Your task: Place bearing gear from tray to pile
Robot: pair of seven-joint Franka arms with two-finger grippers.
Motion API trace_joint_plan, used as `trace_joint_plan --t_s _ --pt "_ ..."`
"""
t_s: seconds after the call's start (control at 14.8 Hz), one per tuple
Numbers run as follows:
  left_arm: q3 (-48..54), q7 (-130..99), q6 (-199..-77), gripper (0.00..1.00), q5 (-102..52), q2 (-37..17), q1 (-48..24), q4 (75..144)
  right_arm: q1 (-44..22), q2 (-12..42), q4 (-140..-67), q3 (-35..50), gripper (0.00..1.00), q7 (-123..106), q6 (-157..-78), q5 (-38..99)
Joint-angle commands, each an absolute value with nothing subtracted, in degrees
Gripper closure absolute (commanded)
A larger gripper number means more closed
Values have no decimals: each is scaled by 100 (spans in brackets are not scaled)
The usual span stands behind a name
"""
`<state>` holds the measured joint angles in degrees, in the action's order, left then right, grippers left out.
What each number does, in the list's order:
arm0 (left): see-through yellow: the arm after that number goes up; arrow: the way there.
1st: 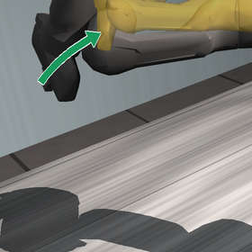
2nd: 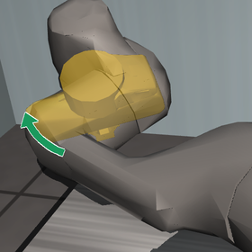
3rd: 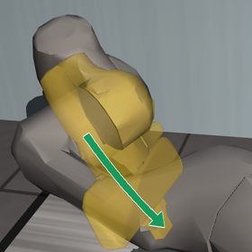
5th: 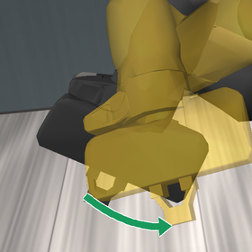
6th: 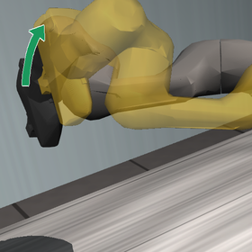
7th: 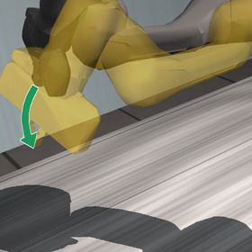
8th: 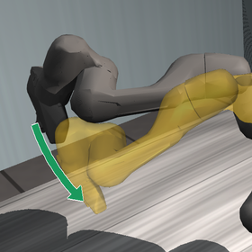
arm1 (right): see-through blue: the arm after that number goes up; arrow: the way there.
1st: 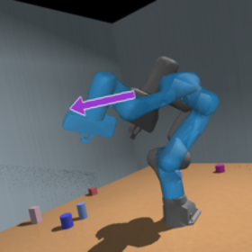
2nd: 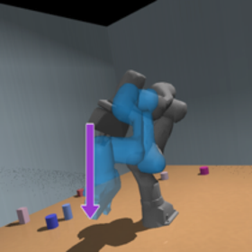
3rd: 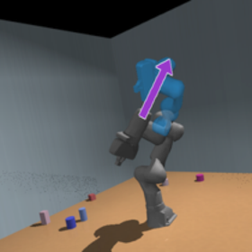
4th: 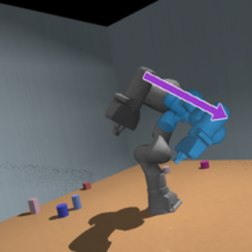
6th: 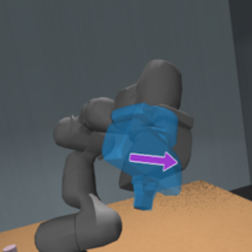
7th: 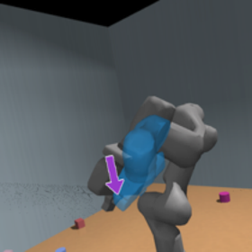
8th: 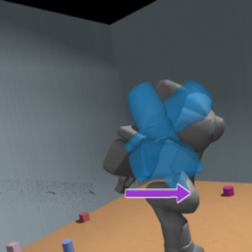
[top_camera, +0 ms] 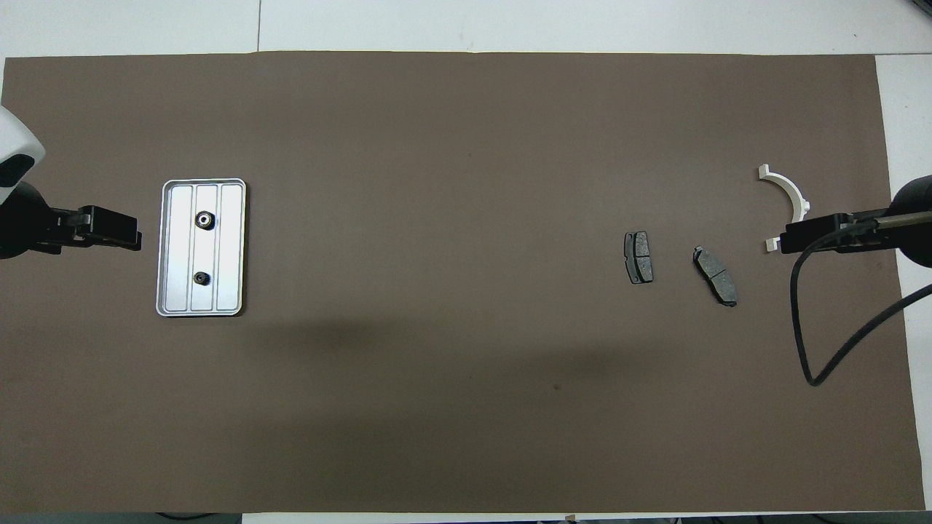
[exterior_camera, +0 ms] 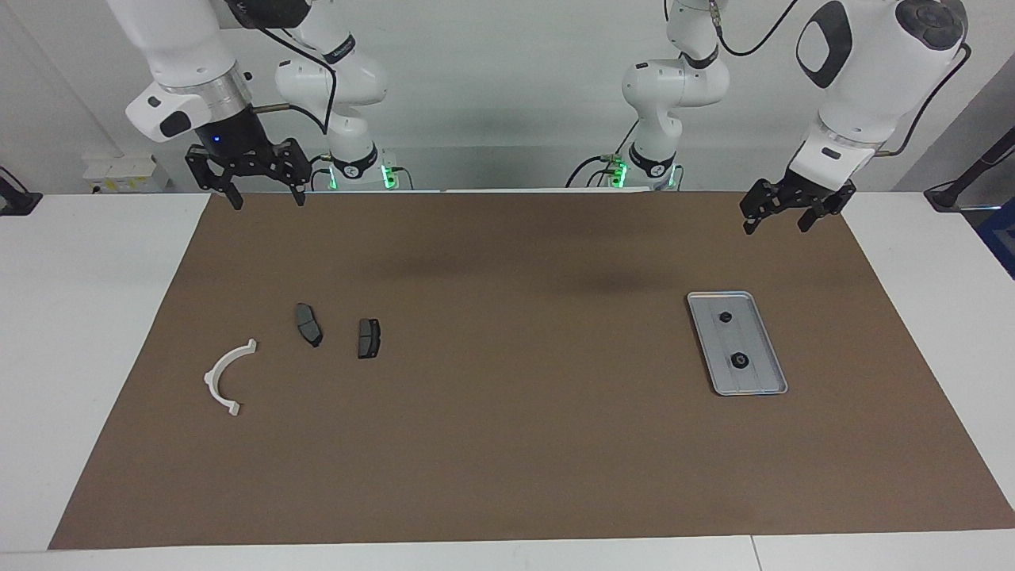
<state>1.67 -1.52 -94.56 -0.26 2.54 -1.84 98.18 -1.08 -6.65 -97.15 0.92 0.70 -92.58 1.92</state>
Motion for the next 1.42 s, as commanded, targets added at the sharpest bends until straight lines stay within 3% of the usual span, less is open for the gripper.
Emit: trace_joint_plan --t_s 0.0,0.74,1.35 --pt "123 -141 -9545 0 -9 413 -229 10002 -53 -747 -9756 97 0 123 -9193 360" --pt "53 202 -9667 0 9 378 8 10081 -105 -747 -9756 97 0 149 -9202 360" --pt "53 404 -11837 0 9 211 123 11846 -44 -747 -9765 88 0 123 -9141 360"
